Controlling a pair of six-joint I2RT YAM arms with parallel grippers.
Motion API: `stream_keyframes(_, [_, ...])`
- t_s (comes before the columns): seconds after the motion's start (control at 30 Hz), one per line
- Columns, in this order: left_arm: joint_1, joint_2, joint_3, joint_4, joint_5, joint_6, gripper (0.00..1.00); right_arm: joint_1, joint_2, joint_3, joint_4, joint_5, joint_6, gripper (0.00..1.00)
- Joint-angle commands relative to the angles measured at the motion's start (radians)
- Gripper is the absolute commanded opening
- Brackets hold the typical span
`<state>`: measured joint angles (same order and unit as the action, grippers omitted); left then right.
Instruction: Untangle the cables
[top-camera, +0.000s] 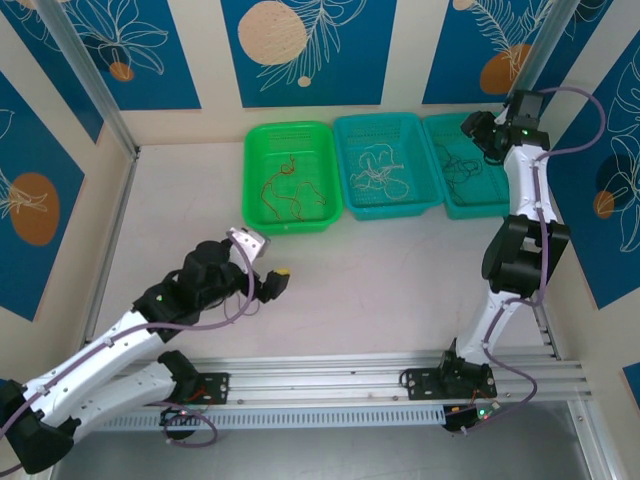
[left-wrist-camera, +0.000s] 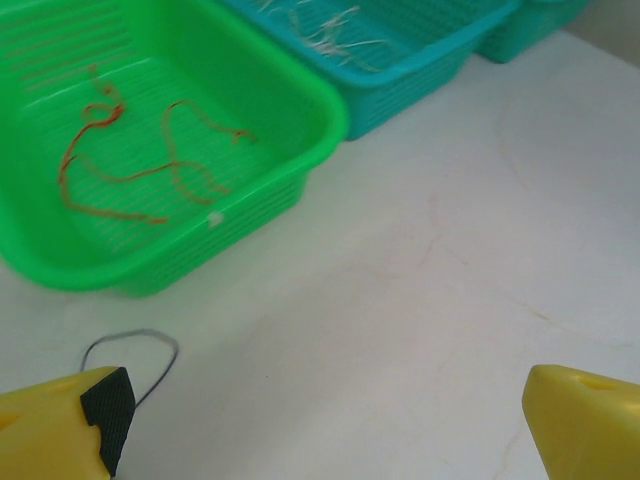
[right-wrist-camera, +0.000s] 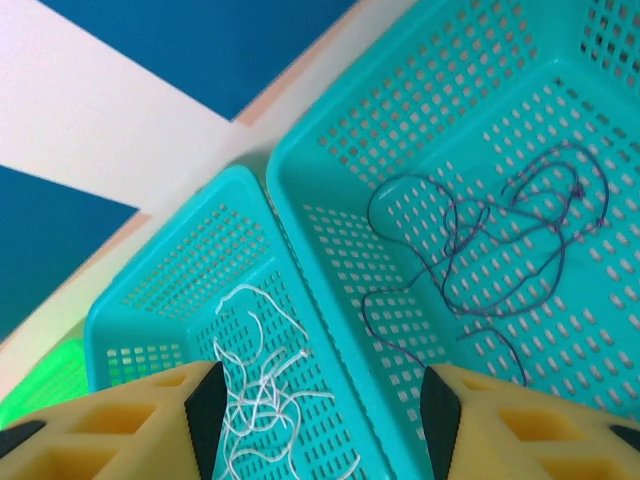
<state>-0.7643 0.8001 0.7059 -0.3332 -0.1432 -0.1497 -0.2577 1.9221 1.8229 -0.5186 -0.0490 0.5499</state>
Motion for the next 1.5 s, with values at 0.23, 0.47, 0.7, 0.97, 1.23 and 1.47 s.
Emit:
stream_keyframes(0.23, [0.228,0.124,0.013,-0.255,-0.110,-0.413,0.97,0.235,-0.496,-0.433,0.177,-0.092,0.004,0.57])
stream_keyframes(0.47, [0.339,0.284,-0.021,-0.182,-0.016,-0.442,0.75,0.538,-0.685,-0.606,0.109,-0.136,-0.048,0.56])
stream_keyframes(0.7, [0.415,0.508,0.005,-0.054,0.010,-0.377,0.44,0.844,-0.671,-0.690,0.065,-0.106,-0.005,0.56])
stream_keyframes(0.97, [0.421,0.683,0.034,0.039,0.042,-0.320,0.35,0.896,-0.640,-0.720,0.079,-0.077,0.040,0.55])
stream_keyframes(1.23, [0.425,0.757,0.018,0.086,0.080,-0.303,0.10,0.897,-0.621,-0.711,0.066,-0.088,0.048,0.55])
stream_keyframes(1.47, [0.425,0.592,-0.015,0.088,0.205,-0.331,0.00,0.878,-0.650,-0.754,0.146,-0.124,0.085,0.56])
